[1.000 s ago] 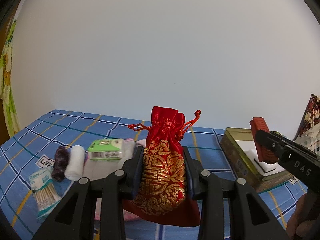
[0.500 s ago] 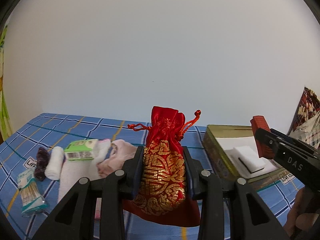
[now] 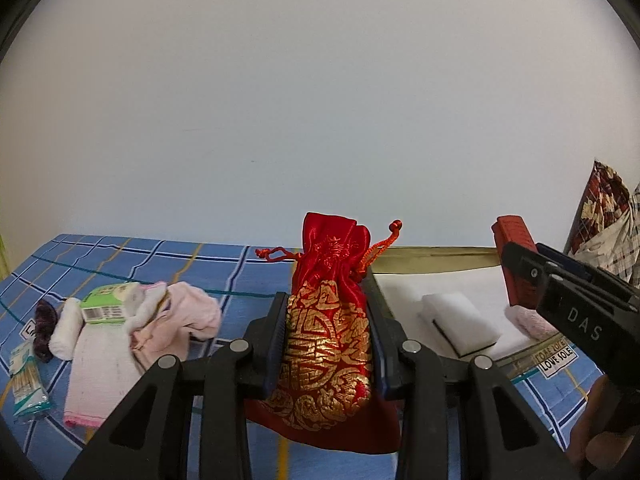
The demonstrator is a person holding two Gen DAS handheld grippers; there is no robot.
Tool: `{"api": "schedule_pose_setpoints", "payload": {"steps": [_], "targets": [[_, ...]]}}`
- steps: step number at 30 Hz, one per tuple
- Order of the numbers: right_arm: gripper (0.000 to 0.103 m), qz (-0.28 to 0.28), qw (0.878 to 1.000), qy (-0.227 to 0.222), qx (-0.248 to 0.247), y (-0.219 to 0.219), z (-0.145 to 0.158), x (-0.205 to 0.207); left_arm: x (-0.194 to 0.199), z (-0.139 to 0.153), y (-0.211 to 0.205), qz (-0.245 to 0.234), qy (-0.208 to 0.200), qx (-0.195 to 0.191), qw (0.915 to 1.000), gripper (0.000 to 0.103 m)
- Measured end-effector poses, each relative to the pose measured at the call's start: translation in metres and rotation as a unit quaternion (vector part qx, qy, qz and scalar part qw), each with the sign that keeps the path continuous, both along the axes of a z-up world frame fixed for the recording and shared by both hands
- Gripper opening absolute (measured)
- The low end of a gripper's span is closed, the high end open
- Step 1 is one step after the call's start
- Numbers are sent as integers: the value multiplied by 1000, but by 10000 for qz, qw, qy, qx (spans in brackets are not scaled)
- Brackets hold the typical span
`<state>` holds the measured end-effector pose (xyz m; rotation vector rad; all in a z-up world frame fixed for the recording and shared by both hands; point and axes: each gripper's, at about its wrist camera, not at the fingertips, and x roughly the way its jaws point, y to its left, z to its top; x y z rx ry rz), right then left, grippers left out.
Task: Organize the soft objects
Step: 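Carry the pouch and red pad into the tin and open both tools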
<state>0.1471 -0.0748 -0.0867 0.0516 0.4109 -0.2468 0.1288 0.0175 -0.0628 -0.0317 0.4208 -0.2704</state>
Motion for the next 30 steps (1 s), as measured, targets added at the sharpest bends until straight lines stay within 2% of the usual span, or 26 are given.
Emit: {"api": "schedule_pose_setpoints", "payload": {"steps": [15,30], "targets": [[37,-369,9993,-65,46,-39,11,-15,31,-26,-23,-448,-82,34,9990,38],[37,-755,9971,59,83,-81,15,-22,71,-57,-20,-700,41,168,9974,38]]}}
